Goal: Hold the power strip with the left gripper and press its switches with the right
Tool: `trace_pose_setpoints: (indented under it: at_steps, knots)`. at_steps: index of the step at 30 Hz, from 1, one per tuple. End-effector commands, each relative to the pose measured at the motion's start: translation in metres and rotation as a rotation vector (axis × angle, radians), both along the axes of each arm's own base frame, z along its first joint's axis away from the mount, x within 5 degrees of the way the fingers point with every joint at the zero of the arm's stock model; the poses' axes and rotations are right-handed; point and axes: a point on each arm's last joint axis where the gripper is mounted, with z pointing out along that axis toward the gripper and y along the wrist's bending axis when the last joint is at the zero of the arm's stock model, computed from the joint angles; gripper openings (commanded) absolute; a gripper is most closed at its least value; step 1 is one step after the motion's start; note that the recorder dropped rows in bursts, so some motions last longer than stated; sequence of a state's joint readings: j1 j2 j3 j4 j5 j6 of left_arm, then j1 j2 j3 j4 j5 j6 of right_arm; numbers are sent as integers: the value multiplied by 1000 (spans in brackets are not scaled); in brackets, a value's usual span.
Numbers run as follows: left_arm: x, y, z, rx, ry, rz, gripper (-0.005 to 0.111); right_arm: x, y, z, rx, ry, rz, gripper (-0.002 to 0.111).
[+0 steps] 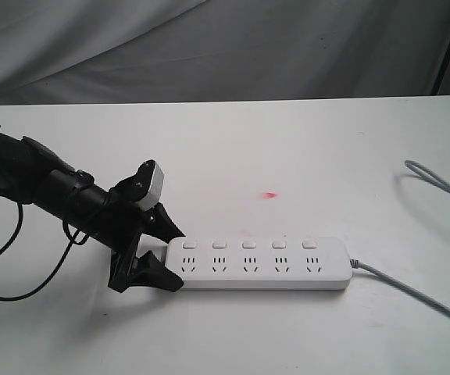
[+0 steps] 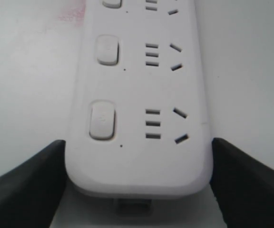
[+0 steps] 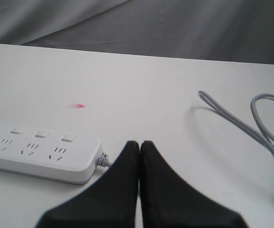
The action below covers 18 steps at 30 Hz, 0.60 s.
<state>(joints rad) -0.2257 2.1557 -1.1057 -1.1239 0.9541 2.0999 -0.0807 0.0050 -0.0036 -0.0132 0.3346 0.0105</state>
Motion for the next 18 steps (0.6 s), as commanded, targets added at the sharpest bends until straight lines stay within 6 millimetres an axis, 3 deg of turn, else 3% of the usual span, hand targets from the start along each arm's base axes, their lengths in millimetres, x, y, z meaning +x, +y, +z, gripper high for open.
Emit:
trace_pose_setpoints:
  at_steps: [1,18]
  knots:
    - [1,-2,-2,12,-5,3,0,1,0,6,-4,-75,6,0]
    - [1,-2,-2,12,-5,3,0,-4,1,56,-48,-632,12,0]
